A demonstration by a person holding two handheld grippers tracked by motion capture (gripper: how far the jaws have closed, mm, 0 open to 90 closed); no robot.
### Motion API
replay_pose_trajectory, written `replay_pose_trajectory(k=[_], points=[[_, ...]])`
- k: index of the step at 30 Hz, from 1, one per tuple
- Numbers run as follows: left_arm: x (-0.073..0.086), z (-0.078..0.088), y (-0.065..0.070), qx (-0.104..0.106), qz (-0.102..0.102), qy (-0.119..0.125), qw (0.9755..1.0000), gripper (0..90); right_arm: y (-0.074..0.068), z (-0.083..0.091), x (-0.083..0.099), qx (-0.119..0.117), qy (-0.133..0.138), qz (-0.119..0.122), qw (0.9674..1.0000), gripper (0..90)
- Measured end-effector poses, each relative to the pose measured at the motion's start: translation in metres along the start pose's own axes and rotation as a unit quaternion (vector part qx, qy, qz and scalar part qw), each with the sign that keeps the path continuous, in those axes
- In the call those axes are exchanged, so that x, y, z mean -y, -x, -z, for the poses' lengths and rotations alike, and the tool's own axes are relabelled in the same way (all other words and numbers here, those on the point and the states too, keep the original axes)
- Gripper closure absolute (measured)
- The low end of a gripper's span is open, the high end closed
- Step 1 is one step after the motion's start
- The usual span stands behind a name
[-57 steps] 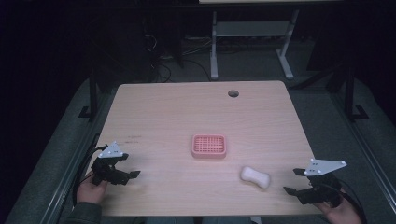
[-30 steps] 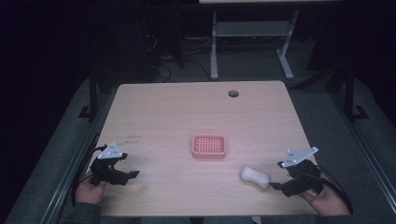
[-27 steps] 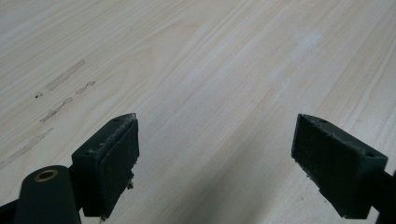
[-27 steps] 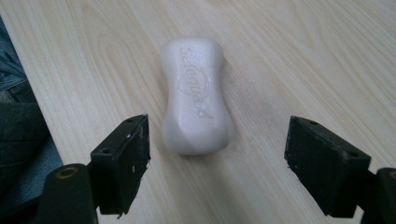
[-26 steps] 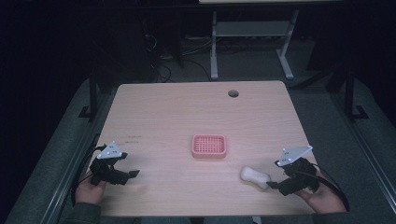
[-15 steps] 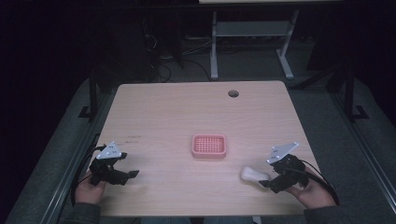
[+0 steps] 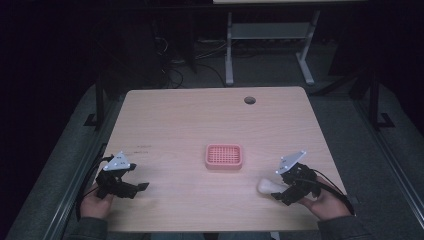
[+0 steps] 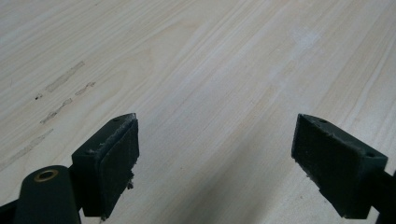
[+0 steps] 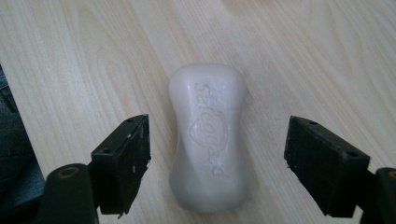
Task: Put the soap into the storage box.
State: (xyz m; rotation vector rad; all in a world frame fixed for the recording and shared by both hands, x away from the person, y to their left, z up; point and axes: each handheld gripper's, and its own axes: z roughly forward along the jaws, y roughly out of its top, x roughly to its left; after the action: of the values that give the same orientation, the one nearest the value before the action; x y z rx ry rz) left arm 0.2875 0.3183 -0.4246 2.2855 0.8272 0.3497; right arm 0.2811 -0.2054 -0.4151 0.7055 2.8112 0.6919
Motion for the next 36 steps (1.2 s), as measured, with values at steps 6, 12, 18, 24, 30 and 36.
replay_pose_trajectory(k=[6,12,18,24,30,36], points=[[0.0,0.0,0.0,0.0,0.0,0.0,1.0,14.9,0.0,-0.006,-0.006,-0.004,-0.012,0.006,0.9999,25.6],[0.0,-0.001,0.0,0.002,0.0,-0.001,1.0,14.9,0.001,-0.013,-0.008,-0.008,-0.028,0.008,0.9995,27.2],[0.0,-0.001,0.0,0.005,-0.001,-0.001,1.0,14.9,0.002,-0.022,-0.012,-0.018,-0.045,0.009,0.9988,31.7],[-0.001,-0.001,0.0,0.005,-0.004,-0.001,1.0,14.9,0.001,-0.028,-0.014,-0.026,-0.062,0.018,0.9976,37.3],[-0.001,-0.001,0.0,0.005,0.0,-0.001,1.0,14.9,0.001,-0.033,-0.014,-0.026,-0.077,0.02,0.9965,41.1],[-0.001,-0.001,0.0,0.005,-0.002,-0.002,1.0,14.9,0.002,-0.035,-0.014,-0.026,-0.085,0.022,0.9958,42.8]])
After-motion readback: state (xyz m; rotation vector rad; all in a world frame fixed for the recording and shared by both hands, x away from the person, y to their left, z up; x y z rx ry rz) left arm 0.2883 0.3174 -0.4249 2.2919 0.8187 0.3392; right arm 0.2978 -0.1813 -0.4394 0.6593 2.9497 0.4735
